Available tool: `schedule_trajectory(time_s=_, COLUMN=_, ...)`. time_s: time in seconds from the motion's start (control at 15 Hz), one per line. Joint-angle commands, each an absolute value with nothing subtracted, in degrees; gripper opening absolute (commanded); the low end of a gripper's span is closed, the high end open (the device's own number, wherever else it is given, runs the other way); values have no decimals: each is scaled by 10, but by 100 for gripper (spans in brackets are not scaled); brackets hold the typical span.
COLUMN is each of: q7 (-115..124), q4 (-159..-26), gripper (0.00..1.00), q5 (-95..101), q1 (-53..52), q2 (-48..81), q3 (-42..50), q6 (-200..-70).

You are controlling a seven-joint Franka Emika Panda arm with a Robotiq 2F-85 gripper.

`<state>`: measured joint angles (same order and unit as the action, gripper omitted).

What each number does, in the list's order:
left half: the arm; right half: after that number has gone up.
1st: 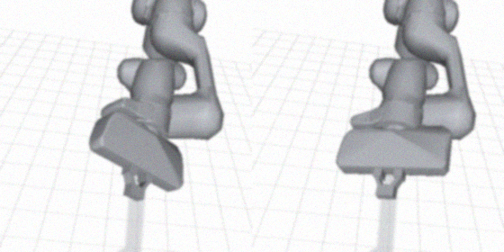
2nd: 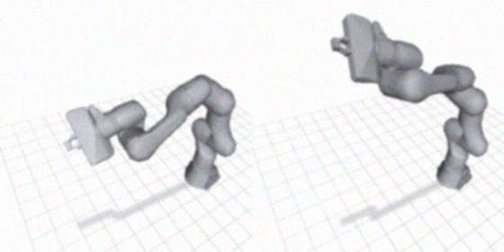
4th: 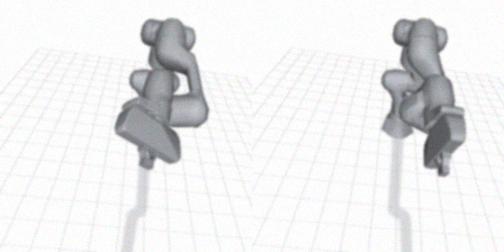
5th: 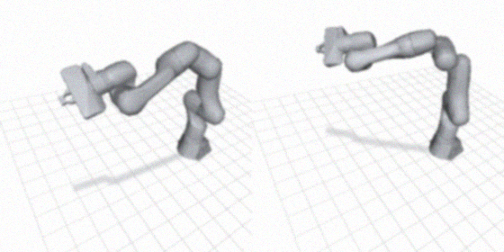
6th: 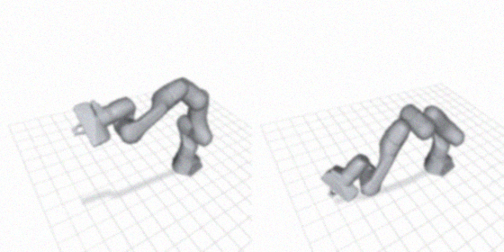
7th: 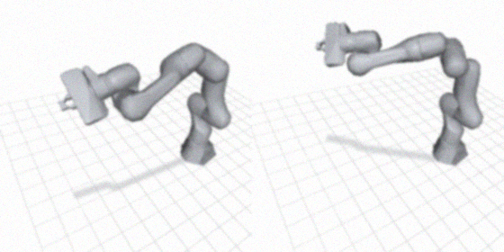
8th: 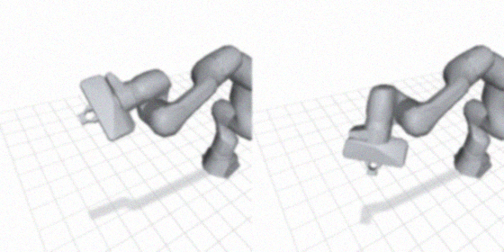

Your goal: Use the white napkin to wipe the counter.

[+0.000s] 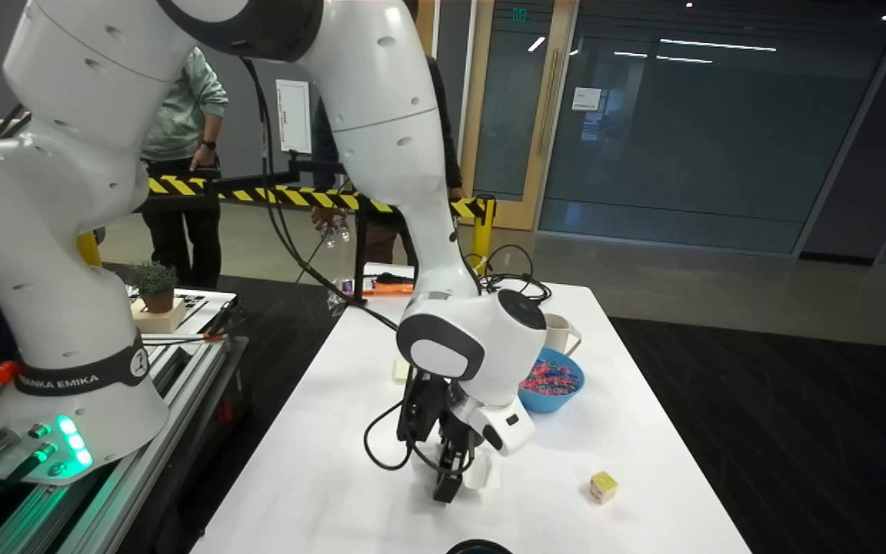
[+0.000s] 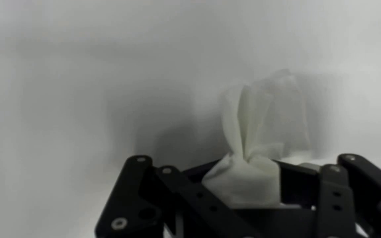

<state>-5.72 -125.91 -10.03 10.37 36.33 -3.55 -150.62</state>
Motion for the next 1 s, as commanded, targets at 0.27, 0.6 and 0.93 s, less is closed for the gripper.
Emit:
schedule_trajectory(time_s=0.27, q7=-79, q4=-1224, gripper=0, q5=-72, q1=92, q2=333, q3=-2, q6=-1219)
schedule_trajectory(time_s=0.6, q7=-120, q4=-1258, gripper=0, q5=-134, q1=111, q2=327, q3=-22, q6=-1412)
schedule_trajectory(time_s=0.93, q7=-164, q4=-1285, gripper=0, q5=-162, q1=143, q2=332, q3=-66, q6=-1568)
